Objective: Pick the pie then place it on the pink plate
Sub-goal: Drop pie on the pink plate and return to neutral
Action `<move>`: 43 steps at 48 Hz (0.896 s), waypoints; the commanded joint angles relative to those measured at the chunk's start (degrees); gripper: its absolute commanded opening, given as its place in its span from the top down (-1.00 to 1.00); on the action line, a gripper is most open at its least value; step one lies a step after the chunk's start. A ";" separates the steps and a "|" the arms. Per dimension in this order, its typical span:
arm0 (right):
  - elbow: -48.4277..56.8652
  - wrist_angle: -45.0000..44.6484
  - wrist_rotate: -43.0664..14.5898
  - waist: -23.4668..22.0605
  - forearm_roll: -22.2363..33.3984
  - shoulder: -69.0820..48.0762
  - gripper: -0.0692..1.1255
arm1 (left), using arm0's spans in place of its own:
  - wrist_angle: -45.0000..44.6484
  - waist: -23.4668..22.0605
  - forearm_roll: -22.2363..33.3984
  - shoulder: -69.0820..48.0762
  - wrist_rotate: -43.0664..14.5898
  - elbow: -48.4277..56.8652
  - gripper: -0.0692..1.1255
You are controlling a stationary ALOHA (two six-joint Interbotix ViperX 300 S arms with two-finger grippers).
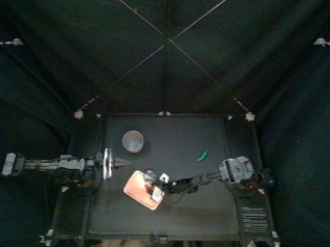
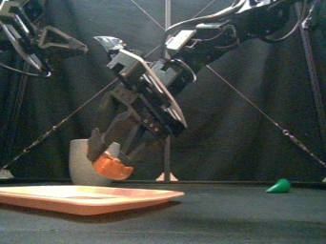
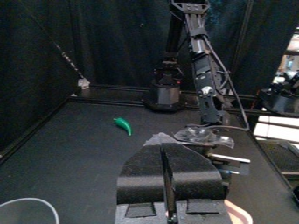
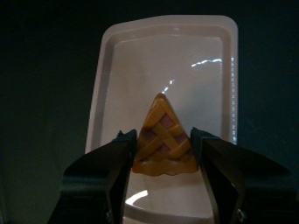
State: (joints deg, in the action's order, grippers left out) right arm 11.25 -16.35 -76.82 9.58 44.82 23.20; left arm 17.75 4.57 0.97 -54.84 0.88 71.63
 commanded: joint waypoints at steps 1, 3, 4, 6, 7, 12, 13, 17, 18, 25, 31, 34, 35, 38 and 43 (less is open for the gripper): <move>-2.20 0.35 0.00 -0.09 0.35 -0.88 -0.57 | 0.53 0.35 -0.09 0.09 -0.18 -0.62 0.84; -2.29 0.35 0.00 -0.09 0.00 -0.79 -0.64 | 0.53 0.44 -0.09 0.09 -0.18 -0.62 0.84; -2.29 0.35 0.00 -0.09 0.00 -0.79 -0.67 | 0.53 0.44 -0.09 0.09 -0.18 -0.53 0.84; -2.29 0.44 0.00 -0.18 0.26 -0.79 -0.73 | 0.53 0.62 -0.09 0.09 -0.18 -0.44 0.84; -2.29 0.44 -0.09 -0.18 0.00 -0.70 -0.76 | 0.53 0.70 -0.09 0.09 -0.09 -0.35 0.84; -2.37 0.44 -0.09 -0.09 0.00 -0.79 -0.80 | 0.53 0.97 -0.09 0.09 -0.09 -0.09 0.84; -2.37 0.18 -0.09 -0.18 0.00 -0.70 -0.80 | 0.53 1.14 -0.09 0.09 -0.09 0.00 0.84; -1.93 -0.09 0.18 -0.09 0.44 -1.41 -0.81 | 0.53 1.23 -0.09 0.09 -0.09 0.18 0.84; -1.85 -0.18 0.18 -0.09 0.70 -1.67 -0.81 | 0.53 1.32 -0.09 0.09 -0.09 0.26 0.84; -0.70 0.09 0.18 0.35 8.17 -4.39 -0.81 | 0.53 1.41 -0.09 0.09 -0.09 0.53 0.84; -0.26 1.05 -0.26 0.79 15.56 -7.38 -0.81 | 0.53 1.58 0.00 0.09 -0.09 0.53 0.84; 0.35 1.32 -0.09 0.79 18.28 -10.02 -0.81 | 0.53 1.58 0.00 0.09 -0.09 0.44 0.84; 0.62 1.41 -0.18 0.62 18.90 -10.81 -0.81 | 0.53 1.67 0.00 0.09 -0.09 0.44 0.84; 1.85 1.67 -0.09 0.44 20.30 -13.54 -0.81 | 0.53 1.67 0.09 0.09 -0.09 0.26 0.84; 5.10 1.41 -0.35 0.35 22.15 -18.19 -0.81 | 1.32 1.76 0.09 0.09 -0.09 0.09 0.84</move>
State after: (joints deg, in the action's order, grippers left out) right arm 15.38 -14.85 -76.99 10.28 65.74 10.37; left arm 18.02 6.15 0.97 -54.93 0.79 73.04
